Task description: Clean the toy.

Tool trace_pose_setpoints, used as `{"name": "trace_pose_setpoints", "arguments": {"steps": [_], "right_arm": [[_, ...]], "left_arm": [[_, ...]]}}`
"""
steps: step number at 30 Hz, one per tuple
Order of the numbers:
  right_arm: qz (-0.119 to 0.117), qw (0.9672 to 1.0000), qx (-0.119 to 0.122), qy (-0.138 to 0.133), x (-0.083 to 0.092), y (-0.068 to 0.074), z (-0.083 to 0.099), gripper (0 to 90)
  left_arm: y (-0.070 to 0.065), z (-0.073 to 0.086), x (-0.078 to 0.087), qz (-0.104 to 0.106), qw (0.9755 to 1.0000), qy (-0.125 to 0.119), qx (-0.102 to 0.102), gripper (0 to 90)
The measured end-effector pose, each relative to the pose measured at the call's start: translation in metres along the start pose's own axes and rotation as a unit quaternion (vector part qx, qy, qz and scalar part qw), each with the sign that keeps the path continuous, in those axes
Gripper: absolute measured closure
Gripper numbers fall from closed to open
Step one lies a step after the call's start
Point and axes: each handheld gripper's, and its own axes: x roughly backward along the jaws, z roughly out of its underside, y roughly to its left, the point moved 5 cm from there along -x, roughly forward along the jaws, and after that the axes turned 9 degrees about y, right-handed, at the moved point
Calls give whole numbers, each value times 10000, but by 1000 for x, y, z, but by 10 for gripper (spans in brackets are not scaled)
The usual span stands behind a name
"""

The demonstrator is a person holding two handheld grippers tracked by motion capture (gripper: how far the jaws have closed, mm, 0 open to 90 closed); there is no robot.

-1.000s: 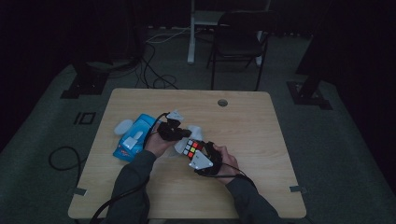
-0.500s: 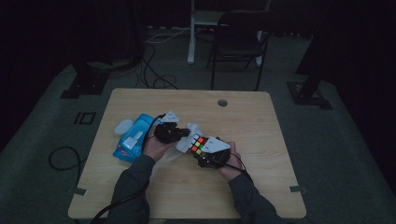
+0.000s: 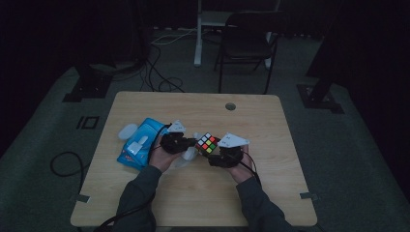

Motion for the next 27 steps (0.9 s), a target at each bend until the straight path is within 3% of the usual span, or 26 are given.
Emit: {"name": "trace_pose_setpoints", "arguments": {"steps": [5, 12, 22, 27], "right_arm": [[17, 9996, -267, -77, 0, -6, -2, 341], [-28, 9983, -544, -182, 1, -11, -4, 341], [-169, 9960, -831, -281, -1, -12, -8, 341], [-183, 9951, -920, -310, -1, -13, -8, 341]], "left_arm": [[-1, 4, -3, 53, 9999, -68, 108, 875], [-2, 6, -7, 11, 9999, -18, 101, 875], [-15, 6, -14, 18, 9999, 27, -124, 876], [-24, 6, -18, 153, 9994, 113, -284, 876]]}}
